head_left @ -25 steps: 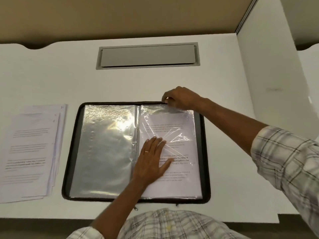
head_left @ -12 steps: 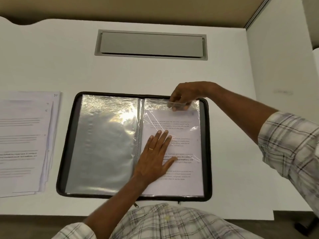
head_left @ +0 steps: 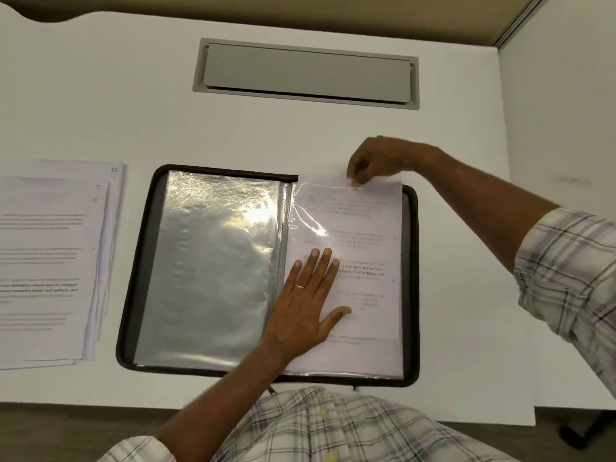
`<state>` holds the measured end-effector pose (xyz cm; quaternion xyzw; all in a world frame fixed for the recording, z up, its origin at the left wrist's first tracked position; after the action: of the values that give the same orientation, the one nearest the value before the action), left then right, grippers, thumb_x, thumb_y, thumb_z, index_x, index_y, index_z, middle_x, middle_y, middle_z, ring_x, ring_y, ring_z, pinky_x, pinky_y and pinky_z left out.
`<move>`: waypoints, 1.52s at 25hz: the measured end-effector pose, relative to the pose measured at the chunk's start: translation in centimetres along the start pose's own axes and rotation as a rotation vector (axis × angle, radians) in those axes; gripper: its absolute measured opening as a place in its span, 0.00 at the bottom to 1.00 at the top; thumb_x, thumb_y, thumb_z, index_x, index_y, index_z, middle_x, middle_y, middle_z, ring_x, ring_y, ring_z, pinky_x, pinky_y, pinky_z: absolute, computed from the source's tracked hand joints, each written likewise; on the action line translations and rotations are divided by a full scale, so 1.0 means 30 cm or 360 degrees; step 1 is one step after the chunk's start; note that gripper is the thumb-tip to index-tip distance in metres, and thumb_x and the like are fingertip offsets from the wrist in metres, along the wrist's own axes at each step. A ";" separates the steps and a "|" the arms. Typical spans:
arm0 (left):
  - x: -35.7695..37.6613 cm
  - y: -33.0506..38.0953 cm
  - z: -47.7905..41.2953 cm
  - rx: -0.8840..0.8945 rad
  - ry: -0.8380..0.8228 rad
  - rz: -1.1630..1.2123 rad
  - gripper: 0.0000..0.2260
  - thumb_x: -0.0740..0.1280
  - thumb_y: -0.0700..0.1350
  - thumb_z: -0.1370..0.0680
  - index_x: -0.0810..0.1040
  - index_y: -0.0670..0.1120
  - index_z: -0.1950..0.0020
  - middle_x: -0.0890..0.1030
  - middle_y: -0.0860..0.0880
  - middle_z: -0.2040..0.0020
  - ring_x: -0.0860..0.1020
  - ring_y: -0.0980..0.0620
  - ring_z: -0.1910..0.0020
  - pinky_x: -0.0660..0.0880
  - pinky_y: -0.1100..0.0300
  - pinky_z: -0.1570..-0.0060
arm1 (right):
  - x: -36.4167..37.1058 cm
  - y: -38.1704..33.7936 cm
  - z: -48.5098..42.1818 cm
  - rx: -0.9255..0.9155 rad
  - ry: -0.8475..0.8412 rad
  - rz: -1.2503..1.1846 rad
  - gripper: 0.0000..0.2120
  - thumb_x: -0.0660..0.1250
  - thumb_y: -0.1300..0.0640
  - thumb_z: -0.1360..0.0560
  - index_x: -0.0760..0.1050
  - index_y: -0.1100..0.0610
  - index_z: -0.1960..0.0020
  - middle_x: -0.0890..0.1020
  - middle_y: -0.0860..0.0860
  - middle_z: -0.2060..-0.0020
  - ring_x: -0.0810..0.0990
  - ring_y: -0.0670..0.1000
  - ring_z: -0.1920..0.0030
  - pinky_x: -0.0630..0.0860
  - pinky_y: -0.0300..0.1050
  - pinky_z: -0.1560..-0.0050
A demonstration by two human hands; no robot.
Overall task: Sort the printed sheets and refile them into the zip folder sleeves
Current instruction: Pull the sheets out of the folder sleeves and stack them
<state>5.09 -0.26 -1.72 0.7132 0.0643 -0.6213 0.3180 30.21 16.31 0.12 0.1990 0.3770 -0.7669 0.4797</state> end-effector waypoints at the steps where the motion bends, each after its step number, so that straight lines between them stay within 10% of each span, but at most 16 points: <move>1: 0.014 0.001 0.006 0.0024 -0.0027 -0.0006 0.37 0.58 0.64 0.16 0.53 0.43 0.16 0.50 0.43 0.15 0.48 0.44 0.16 0.57 0.41 0.20 | -0.046 0.015 -0.003 0.0000 0.0119 -0.0012 0.12 0.78 0.53 0.27 0.85 0.54 0.45 0.85 0.49 0.52 0.82 0.50 0.50 0.72 0.42 0.47; 6: -0.018 -0.033 -0.046 -0.0075 0.0022 0.0085 0.35 0.58 0.64 0.16 0.56 0.44 0.16 0.50 0.45 0.15 0.48 0.45 0.16 0.57 0.39 0.21 | -0.201 0.073 0.024 -0.0125 0.0640 -0.0459 0.09 0.76 0.55 0.24 0.84 0.58 0.46 0.86 0.51 0.49 0.82 0.44 0.52 0.74 0.31 0.52; 11: -0.225 -0.369 -0.420 -0.0766 0.0448 0.0750 0.31 0.63 0.59 0.16 0.59 0.45 0.17 0.61 0.46 0.18 0.59 0.48 0.19 0.61 0.48 0.22 | -0.241 0.108 0.083 -0.0210 0.0822 -0.0809 0.10 0.74 0.57 0.23 0.83 0.60 0.44 0.85 0.50 0.50 0.80 0.35 0.58 0.74 0.29 0.53; 15: -0.247 -0.529 -0.675 -0.0692 0.0191 0.1145 0.21 0.71 0.50 0.19 0.75 0.44 0.28 0.82 0.47 0.43 0.81 0.52 0.48 0.82 0.49 0.43 | -0.317 0.141 0.143 -0.0178 0.1175 -0.0901 0.14 0.75 0.51 0.24 0.83 0.58 0.42 0.86 0.50 0.49 0.83 0.39 0.50 0.78 0.34 0.46; 18: -0.237 -0.590 -0.737 -0.0711 0.0222 0.1247 0.09 0.72 0.44 0.19 0.82 0.43 0.40 0.84 0.47 0.50 0.83 0.47 0.51 0.82 0.42 0.45 | -0.267 0.293 0.228 0.0203 0.1759 -0.1232 0.22 0.76 0.46 0.25 0.74 0.52 0.36 0.82 0.47 0.45 0.81 0.43 0.46 0.75 0.35 0.43; 23: -0.241 -0.606 -0.755 -0.0845 0.0413 0.1568 0.09 0.69 0.41 0.19 0.82 0.42 0.39 0.85 0.42 0.44 0.84 0.47 0.48 0.81 0.41 0.42 | 0.084 0.379 0.140 0.0522 0.1192 -0.2047 0.15 0.76 0.58 0.25 0.80 0.60 0.40 0.87 0.54 0.50 0.87 0.55 0.50 0.83 0.53 0.44; 29: -0.268 -0.559 -0.778 -0.1102 0.0374 0.2195 0.15 0.71 0.44 0.18 0.78 0.45 0.32 0.86 0.49 0.45 0.85 0.54 0.49 0.82 0.59 0.54 | -0.123 0.276 0.223 0.0118 0.1529 -0.2054 0.12 0.74 0.63 0.24 0.81 0.64 0.42 0.87 0.57 0.50 0.87 0.53 0.51 0.84 0.53 0.47; 38: -0.477 -0.501 -0.597 -0.1016 0.0628 0.2271 0.10 0.71 0.42 0.19 0.83 0.45 0.38 0.87 0.48 0.43 0.85 0.52 0.48 0.82 0.56 0.48 | -0.332 0.046 0.366 -0.0457 0.1644 -0.1944 0.16 0.69 0.61 0.20 0.78 0.64 0.34 0.86 0.59 0.43 0.85 0.58 0.44 0.82 0.55 0.44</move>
<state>9.76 25.50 6.39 0.5538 -0.1772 -0.0826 0.8094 36.65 13.34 13.22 0.2234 0.6876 -0.6488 -0.2372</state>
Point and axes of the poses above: each hand's wrist, its own z-axis away from the middle knuckle, its own x-axis out of the palm, y = z × x, the point moved 9 cm from there along -z, towards the middle knuckle
